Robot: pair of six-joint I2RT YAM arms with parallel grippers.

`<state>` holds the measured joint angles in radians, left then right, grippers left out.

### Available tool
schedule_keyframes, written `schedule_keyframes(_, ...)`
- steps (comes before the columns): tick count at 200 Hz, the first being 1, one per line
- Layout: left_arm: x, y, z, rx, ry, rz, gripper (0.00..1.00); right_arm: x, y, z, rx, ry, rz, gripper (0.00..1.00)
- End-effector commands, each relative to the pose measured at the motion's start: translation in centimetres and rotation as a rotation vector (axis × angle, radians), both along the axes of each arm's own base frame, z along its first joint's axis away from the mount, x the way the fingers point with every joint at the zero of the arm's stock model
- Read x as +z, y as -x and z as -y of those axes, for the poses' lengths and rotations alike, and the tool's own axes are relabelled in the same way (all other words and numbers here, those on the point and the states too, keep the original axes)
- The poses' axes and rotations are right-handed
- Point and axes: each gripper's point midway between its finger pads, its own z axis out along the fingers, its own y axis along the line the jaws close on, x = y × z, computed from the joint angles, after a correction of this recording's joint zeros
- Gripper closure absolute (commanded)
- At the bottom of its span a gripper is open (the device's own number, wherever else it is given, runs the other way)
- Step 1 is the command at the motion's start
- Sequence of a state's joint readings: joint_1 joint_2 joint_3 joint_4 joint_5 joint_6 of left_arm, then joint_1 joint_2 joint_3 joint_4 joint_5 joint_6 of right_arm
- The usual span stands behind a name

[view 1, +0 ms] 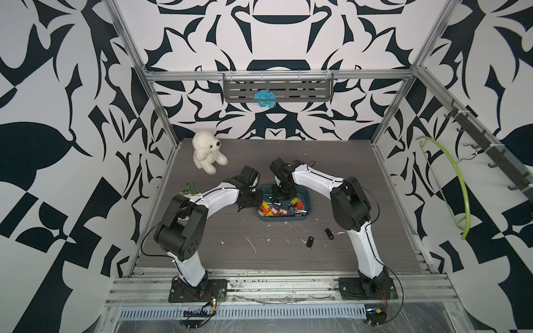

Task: Take the keys out of the storage box
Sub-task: Pick up the key from the storage box.

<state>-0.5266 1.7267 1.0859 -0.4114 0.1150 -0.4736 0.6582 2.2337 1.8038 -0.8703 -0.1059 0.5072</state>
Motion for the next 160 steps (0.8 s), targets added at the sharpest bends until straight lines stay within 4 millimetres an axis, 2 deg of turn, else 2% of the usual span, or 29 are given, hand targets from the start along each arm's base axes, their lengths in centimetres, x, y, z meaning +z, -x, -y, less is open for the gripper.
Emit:
schedule_keyframes(1, -0.5, 0.7, 0.0, -0.011, 0.006, -0.019, 0.73, 1.9, -0.4, 0.1, 0.001, 0.015, 0.044, 1.0)
schedule_keyframes(34, -0.4, 0.7, 0.0, -0.011, 0.004, -0.016, 0.74, 3.8, -0.7, -0.1, 0.003, 0.004, 0.09, 1.0)
schedule_keyframes(90, -0.3, 0.7, 0.1, -0.012, 0.008, -0.015, 0.74, 9.6, -0.1, -0.8, 0.012, -0.071, 0.16, 1.0)
schedule_keyframes(126, -0.1, 0.6, 0.1, -0.013, 0.011, -0.012, 0.74, 12.9, 1.5, -0.8, 0.019, -0.117, 0.185, 1.0)
schedule_keyframes(160, -0.1, 0.4, 0.2, -0.013, 0.012, -0.011, 0.74, 15.5, 4.7, -0.4, 0.033, -0.157, 0.179, 1.0)
